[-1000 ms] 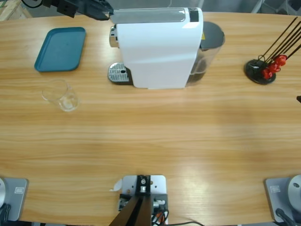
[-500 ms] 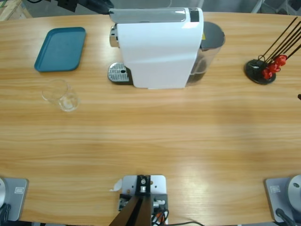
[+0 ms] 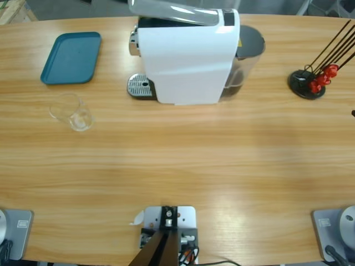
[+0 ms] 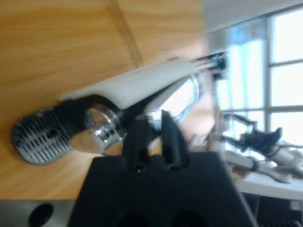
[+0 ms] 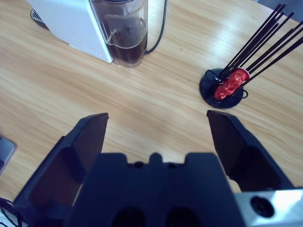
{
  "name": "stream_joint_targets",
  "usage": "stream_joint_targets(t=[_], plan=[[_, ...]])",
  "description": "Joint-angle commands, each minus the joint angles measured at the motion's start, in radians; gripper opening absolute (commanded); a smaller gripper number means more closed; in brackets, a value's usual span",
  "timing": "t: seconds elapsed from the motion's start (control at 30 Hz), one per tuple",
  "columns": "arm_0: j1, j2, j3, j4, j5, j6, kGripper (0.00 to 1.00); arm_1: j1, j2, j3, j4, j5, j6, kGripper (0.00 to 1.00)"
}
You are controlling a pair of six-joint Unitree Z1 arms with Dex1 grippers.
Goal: Pour coffee
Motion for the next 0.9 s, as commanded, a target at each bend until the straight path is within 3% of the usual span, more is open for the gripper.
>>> stream_joint_targets(t=[0.03, 0.07, 0.1, 0.13, 0.17, 0.3, 0.37, 0.43, 0.57, 0.6, 0.7, 0.9], plan=[[-0.022, -0.059, -0.005, -0.031, -0.031, -0.008, 0.000, 0.008, 0.024, 0.010, 0.001, -0.019, 0.010, 0.945], [-0.022, -0.066, -0.003, -0.029, -0.027, -0.007, 0.050, 0.008, 0.024, 0.011, 0.001, -0.019, 0.011, 0.945], [-0.022, -0.078, -0.002, -0.021, -0.016, 0.000, 0.468, 0.008, 0.022, 0.010, 0.001, -0.019, 0.010, 0.945], [-0.023, -0.096, 0.000, -0.005, 0.017, 0.011, 0.764, 0.008, 0.023, 0.010, 0.001, -0.019, 0.010, 0.945], [-0.028, -0.125, 0.004, 0.018, 0.089, 0.029, 0.957, 0.008, 0.024, 0.010, 0.001, -0.019, 0.010, 0.945], [-0.066, -0.249, 0.003, 0.172, 0.450, 0.210, 1.000, 0.008, 0.024, 0.009, 0.001, -0.019, 0.010, 0.945], [-0.128, -0.298, 0.001, 0.278, 0.703, 0.354, 1.000, 0.008, 0.013, 0.011, 0.001, -0.019, 0.010, 0.945], [-0.188, -0.322, 0.022, 0.323, 0.859, 0.478, 1.000, 0.008, 0.009, 0.011, -0.002, -0.027, 0.018, 0.942], [-0.209, -0.394, 0.115, 0.322, 0.896, 0.572, 0.996, -0.051, 0.049, -0.010, -0.008, -0.215, 0.072, 0.846], [-0.218, -0.422, 0.135, 0.317, 0.865, 0.592, 0.996, -0.102, 0.074, -0.010, -0.008, -0.216, 0.090, 0.772], [-0.244, -0.488, 0.204, 0.309, 0.824, 0.675, 1.000, -0.220, 0.171, 0.004, -0.054, -0.207, 0.245, 0.757], [-0.265, -0.590, 0.388, 0.304, 0.824, 0.666, 1.000, -0.230, 0.348, 0.114, -0.270, -0.207, 0.283, 0.761]])
